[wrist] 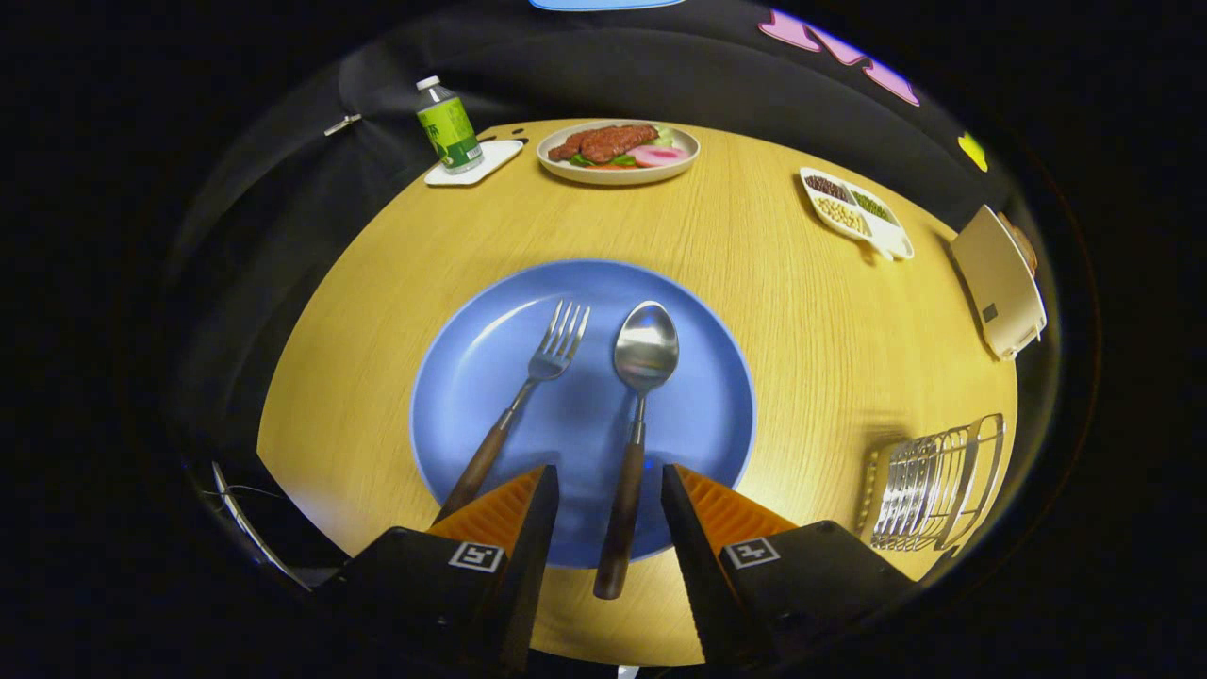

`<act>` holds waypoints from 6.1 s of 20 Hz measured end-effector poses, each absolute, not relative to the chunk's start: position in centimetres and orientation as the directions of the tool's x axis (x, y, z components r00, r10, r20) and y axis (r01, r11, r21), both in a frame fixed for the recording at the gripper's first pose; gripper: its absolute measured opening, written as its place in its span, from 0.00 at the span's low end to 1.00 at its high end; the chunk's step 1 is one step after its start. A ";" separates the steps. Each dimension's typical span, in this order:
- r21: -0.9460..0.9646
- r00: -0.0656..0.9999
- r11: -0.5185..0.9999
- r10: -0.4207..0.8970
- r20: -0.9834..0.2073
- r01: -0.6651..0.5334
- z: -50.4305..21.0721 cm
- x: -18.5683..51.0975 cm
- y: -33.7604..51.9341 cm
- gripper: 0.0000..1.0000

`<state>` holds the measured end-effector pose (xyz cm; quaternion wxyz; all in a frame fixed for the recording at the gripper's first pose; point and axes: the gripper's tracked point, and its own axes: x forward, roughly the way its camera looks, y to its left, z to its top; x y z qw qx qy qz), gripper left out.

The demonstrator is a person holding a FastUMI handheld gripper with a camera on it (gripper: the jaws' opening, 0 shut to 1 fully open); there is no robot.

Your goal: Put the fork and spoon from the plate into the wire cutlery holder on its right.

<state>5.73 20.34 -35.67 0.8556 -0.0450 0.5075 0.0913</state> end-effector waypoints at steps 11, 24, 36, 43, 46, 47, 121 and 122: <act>0.124 0.419 0.985 0.163 -0.893 -0.118 -36.6 6.1 20.2 0.14; 0.246 0.423 0.952 0.301 -0.855 -0.181 -28.7 2.8 15.6 0.08; 0.067 0.286 0.927 0.182 -0.941 -0.368 -20.4 -2.2 0.3 0.08; 0.101 0.136 0.930 0.157 -0.978 -0.353 -20.4 -3.0 -3.9 0.08; 0.084 0.064 0.925 0.115 -0.991 -0.370 -21.6 -2.9 -5.2 0.08; 0.085 0.039 0.924 0.107 -0.993 -0.373 -21.9 -2.8 -5.3 0.08; 0.366 0.130 0.929 0.358 -0.925 0.051 -36.3 3.7 30.0 0.38; 0.376 0.127 0.925 0.367 -0.921 0.057 -36.5 3.8 30.0 0.38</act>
